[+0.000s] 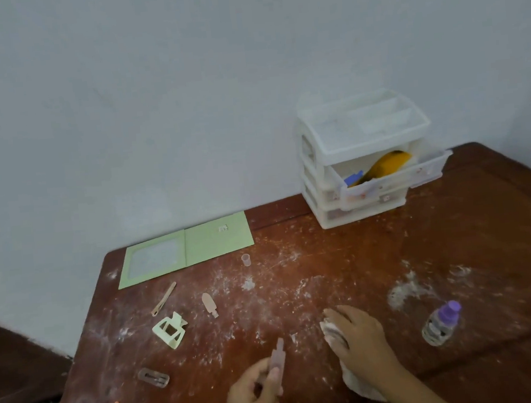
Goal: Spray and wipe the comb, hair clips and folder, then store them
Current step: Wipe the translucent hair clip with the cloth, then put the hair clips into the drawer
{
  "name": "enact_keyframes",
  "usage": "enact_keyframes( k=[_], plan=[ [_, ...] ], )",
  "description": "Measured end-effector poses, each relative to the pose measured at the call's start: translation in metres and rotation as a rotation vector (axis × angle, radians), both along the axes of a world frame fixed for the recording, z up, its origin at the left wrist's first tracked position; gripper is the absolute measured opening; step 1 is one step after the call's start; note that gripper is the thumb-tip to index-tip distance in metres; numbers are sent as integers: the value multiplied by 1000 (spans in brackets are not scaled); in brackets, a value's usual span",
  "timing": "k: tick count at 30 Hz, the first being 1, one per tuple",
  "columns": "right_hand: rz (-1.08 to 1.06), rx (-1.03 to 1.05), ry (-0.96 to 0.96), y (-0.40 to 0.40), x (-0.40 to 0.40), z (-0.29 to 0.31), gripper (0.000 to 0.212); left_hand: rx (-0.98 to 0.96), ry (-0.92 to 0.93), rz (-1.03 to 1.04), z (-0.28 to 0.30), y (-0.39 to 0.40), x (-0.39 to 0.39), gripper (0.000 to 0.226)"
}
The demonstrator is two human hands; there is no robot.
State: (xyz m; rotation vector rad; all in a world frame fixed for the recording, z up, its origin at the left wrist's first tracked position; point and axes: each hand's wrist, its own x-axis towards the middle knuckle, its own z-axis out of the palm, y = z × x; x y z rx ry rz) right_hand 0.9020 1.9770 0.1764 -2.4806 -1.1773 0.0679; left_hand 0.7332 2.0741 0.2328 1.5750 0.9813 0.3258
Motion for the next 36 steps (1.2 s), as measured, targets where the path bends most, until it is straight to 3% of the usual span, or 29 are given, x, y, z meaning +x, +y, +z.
enact_keyframes(
  k=[3,6,13,19,23,27,31,36],
  plan=[
    [-9,171,-47,1,22,25,35,22,-38,-20,13,6,23,21],
    [-92,376,-142,-1,59,63,40,139,-81,-104,32,13,59,38],
    [-316,611,-220,-5,174,109,41,350,-168,-191,88,28,179,33],
    [-326,503,-395,2,230,98,45,639,-112,-282,111,32,279,25],
    [-280,545,-436,0,247,84,40,786,21,-368,109,29,320,46],
    [-251,622,-535,3,250,85,32,779,120,-380,104,26,346,45],
    [-290,627,-477,4,250,83,32,702,179,-450,100,22,357,36],
    [-316,538,-473,2,246,88,23,950,260,-509,100,25,345,34]
  ],
)
